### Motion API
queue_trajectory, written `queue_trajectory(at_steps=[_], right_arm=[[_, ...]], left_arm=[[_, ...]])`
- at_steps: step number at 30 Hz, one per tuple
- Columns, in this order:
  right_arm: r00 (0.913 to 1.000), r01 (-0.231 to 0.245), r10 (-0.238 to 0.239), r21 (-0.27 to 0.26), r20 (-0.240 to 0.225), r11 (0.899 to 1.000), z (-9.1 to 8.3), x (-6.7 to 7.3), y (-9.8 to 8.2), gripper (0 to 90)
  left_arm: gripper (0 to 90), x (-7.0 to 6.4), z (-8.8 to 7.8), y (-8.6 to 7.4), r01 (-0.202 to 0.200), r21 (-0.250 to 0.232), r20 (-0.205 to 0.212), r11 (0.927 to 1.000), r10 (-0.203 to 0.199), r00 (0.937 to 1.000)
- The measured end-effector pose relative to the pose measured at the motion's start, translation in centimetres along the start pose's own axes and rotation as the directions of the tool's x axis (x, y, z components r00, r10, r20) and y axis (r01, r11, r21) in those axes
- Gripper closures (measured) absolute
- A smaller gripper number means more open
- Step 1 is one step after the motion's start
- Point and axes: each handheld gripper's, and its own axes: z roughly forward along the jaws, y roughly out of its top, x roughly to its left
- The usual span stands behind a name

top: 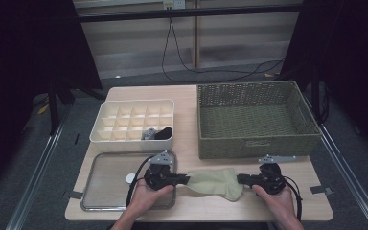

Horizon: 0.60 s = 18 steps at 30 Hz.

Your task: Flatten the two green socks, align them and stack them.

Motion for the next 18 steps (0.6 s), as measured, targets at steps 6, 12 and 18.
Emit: queue_trajectory(at_steps=[6, 12, 18], right_arm=[[1.0, 0.009, -0.009, 0.001, 0.004, 1.0, 0.1, 0.0, -0.1, 75.0], [0.9999, -0.003, 0.003, -0.04, 0.012, 0.999, -0.8, 0.2, -0.1, 76.1], [0.9997, 0.006, -0.007, -0.036, -0.022, 0.999, -0.8, 0.8, -0.3, 82.6]], left_arm=[[72.7, 0.3, -0.5, 0.7, 0.006, -0.034, -0.008, 0.9994, -0.006, 0.9999], [70.4, 0.2, -0.9, 1.7, -0.032, -0.063, -0.026, 0.9975, 0.03, 0.9992], [74.7, -0.1, 1.1, 1.9, -0.057, -0.017, 0.001, 0.9982, 0.057, 0.9984]])
